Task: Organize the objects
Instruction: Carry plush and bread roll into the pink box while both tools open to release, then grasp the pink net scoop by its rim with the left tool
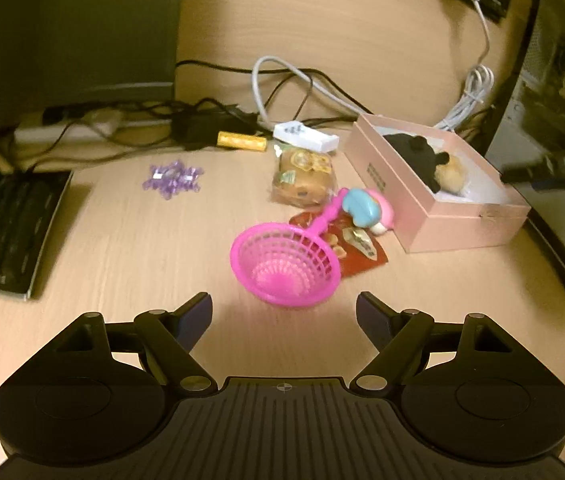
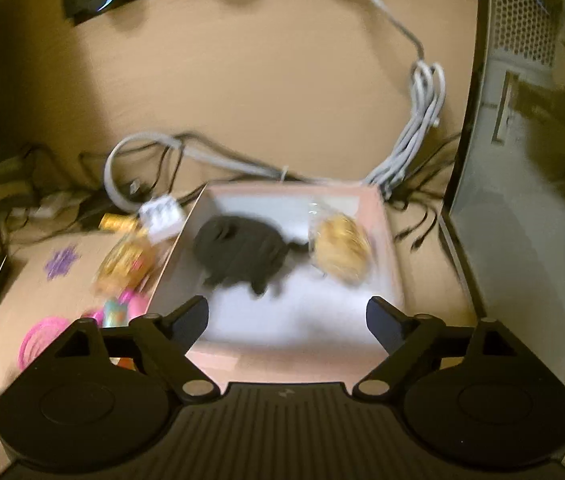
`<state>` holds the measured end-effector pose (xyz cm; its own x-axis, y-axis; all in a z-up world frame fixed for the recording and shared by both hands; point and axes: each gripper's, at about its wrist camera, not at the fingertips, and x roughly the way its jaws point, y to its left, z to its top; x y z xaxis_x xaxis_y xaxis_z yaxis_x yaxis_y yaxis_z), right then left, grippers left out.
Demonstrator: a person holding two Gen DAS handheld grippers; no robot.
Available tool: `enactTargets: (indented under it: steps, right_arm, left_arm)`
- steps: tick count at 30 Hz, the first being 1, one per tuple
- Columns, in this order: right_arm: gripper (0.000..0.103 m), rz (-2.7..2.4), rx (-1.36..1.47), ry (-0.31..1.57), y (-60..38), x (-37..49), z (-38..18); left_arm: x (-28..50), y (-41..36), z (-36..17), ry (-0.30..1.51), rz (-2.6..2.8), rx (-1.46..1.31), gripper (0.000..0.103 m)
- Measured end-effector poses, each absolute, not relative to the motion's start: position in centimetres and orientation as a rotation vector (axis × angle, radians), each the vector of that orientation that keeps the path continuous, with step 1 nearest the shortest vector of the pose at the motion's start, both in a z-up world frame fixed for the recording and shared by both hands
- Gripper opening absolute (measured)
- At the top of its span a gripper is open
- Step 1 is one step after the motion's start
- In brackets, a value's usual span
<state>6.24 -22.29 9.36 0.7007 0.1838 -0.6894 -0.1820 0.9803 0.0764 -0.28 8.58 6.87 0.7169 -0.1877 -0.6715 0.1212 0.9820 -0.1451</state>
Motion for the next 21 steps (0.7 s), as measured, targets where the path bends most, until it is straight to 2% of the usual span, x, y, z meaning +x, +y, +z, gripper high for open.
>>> enactTargets:
  steps: [5,10,21]
  right_arm:
    - [0.098,0.244,-0.052,0.775,-20.3,1.7,8.0]
    - [0.098,0.261,-0.068,0.821,-19.1,-1.0,6.9]
    - [0.102,0.230,-0.050,0.916,-19.0,-2.8,4.6]
  left_arm:
    - [2.5,7.7,7.2,0.746,-0.218,-0.026,0.084]
    - [5.4,5.7,7.1,0.798,-0.331,0.179,0.084]
    - [8.7,3.7,3.3,0.938,-0.410,0.215,0.082]
